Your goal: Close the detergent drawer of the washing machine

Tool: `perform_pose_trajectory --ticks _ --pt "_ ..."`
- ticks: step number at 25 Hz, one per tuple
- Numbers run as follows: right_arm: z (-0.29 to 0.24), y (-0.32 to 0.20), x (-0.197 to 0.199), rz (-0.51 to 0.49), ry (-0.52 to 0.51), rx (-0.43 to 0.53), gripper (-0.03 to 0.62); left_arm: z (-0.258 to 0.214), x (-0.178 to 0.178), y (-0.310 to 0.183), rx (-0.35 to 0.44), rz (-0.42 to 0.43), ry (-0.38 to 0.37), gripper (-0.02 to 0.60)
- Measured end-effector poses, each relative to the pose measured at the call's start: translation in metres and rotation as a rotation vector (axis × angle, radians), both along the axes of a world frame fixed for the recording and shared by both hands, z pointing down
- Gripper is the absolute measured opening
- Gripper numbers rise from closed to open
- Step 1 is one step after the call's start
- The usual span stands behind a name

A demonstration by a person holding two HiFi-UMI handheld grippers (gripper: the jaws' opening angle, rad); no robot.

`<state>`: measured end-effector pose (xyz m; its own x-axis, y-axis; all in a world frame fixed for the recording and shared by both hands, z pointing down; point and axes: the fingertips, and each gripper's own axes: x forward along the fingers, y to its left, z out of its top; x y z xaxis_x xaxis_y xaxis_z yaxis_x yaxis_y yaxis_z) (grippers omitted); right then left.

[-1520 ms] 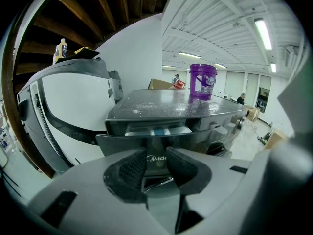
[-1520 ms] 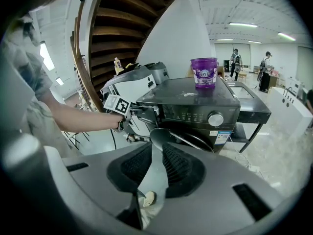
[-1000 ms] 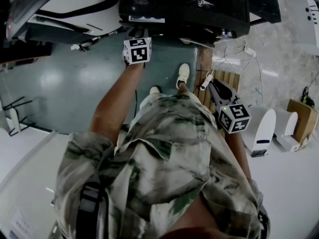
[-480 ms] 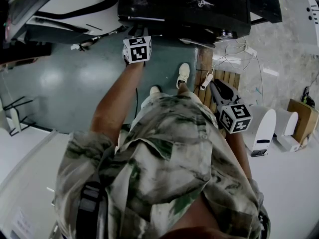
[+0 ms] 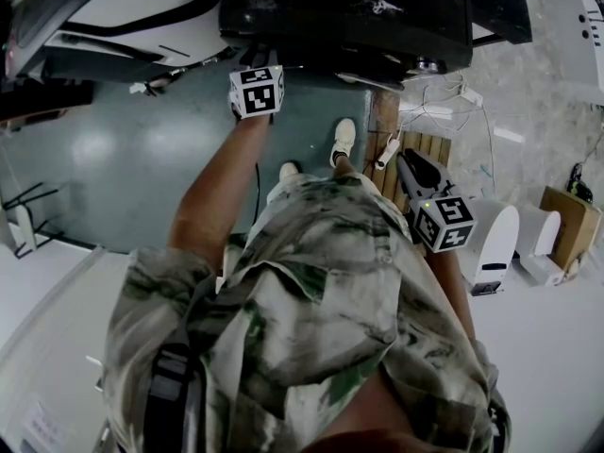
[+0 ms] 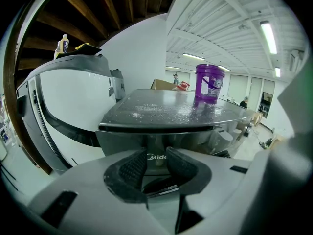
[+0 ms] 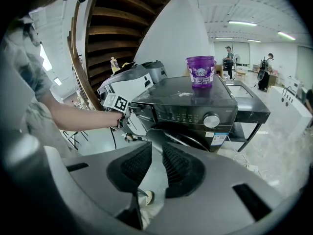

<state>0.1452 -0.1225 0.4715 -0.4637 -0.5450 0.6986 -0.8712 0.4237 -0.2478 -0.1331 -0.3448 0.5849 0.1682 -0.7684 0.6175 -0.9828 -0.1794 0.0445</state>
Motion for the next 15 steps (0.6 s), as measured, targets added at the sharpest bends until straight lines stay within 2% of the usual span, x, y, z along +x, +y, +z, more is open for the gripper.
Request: perform_pose_trajectory --ticks 15 --pt "0.0013 -0.0065 -0.0013 -0.004 0.01 -0.007 0.087 0.0027 -0.0001 -0.0083 0.008 -0.003 0.027 0.137"
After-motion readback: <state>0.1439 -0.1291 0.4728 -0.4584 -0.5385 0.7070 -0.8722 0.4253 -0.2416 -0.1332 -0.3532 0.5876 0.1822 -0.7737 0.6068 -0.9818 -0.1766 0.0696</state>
